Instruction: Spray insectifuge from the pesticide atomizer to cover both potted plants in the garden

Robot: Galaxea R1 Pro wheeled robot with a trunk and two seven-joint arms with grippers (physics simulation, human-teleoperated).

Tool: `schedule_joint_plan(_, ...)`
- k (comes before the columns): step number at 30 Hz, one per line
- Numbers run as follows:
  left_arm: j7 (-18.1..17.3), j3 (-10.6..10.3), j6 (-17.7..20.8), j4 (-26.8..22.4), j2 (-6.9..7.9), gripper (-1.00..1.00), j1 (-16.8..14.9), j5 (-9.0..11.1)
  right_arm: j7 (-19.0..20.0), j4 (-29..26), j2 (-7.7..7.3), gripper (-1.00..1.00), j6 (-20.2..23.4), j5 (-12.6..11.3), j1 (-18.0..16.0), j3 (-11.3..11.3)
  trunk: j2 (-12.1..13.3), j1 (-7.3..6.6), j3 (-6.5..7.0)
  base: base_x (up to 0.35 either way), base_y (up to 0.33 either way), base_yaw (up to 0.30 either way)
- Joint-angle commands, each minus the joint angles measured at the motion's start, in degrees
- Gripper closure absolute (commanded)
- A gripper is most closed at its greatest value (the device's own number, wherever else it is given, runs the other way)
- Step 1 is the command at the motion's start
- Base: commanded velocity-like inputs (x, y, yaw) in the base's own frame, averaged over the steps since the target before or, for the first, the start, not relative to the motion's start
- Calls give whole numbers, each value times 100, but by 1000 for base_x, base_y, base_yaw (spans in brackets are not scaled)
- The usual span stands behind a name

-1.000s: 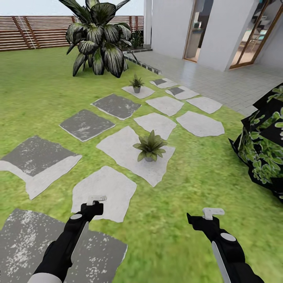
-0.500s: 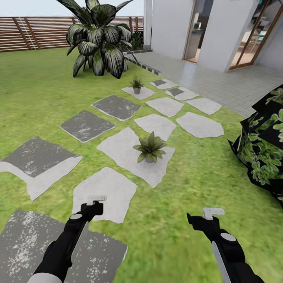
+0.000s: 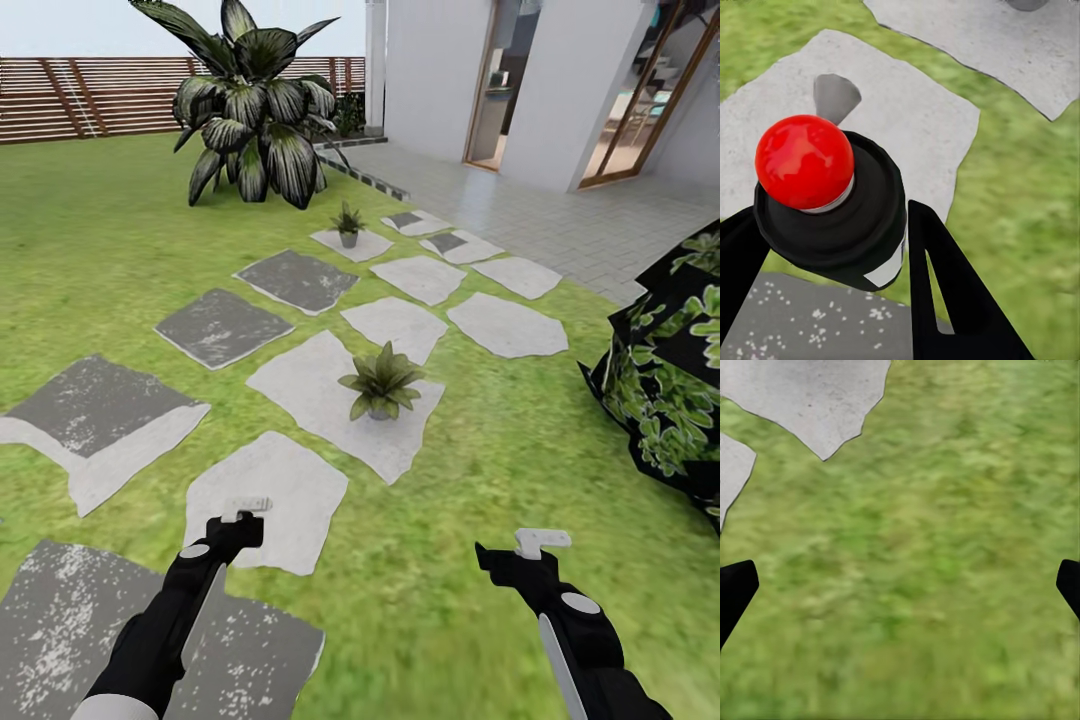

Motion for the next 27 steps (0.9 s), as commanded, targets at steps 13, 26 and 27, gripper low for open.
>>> schedule_joint_plan(13,7,-8,31,-8,-1,100,-2,1,2,-7,-1,-100,31,4,-2,-2,-2,0,116,11,0,0)
schedule_joint_plan(26,7,-9,31,-8,-27,100,-2,1,2,-7,-1,-100,31,4,-2,1,-2,0,237,301,0,0)
schedule_joint_plan(27,7,-9,31,-8,-27,100,-2,1,2,-7,-1,-100,31,4,-1,1,-2,0,246,339,0,0)
